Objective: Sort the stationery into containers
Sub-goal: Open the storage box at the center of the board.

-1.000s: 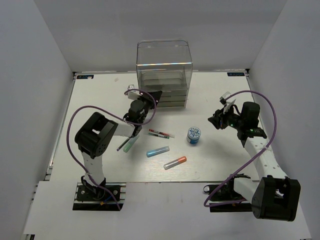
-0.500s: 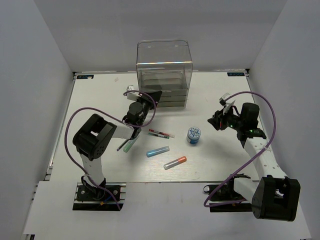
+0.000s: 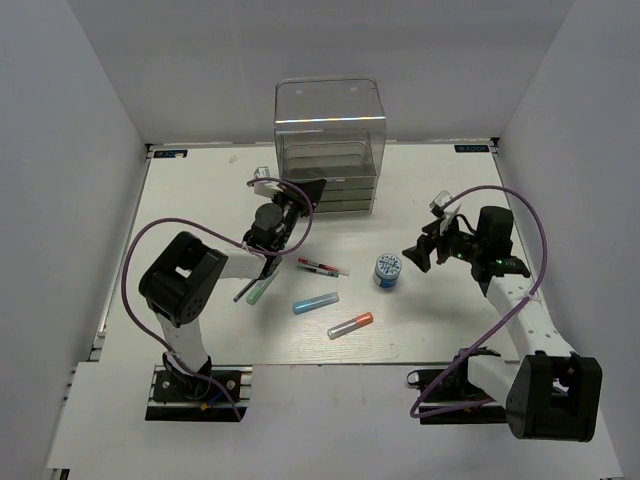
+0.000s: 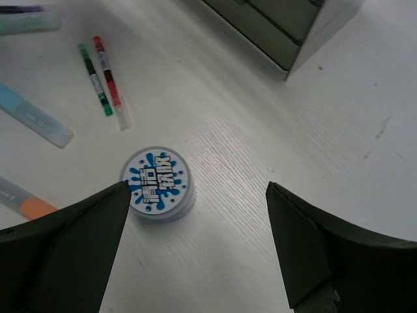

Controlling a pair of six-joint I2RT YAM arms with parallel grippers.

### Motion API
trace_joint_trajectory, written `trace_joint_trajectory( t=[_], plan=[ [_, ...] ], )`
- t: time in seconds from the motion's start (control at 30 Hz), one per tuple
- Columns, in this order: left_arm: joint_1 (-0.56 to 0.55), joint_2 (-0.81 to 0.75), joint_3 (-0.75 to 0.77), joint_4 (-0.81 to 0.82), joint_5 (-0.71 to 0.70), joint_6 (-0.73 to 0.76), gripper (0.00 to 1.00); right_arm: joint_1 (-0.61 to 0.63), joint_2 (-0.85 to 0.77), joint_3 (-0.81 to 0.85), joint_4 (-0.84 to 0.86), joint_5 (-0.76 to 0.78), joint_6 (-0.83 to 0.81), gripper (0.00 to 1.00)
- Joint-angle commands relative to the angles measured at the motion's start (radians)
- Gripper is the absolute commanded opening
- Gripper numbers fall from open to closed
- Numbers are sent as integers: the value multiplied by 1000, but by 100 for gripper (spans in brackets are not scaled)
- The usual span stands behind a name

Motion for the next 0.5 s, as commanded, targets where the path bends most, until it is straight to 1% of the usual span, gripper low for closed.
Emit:
trace_joint_trajectory(
  t=[0.0,0.13,0.2,0.3,0.47],
  plan=[
    [-1,-86,17,92,6,25,25,51,-12,4,-37,-76,-91,90],
    [-1,-95,17,92,6,25,25,100,-9,-22,-31,-67,-161,90],
    [-1,-106,17,92,15,34,25,119,2,-44,-30,-61,-235,90],
    [-1,-117,17,92,15,34,25,150,39,-47,-39,-29,-316,90],
    [-1,-140,26,72,15,53,25,183,143,-13,-82,-10,-376,90]
  ],
)
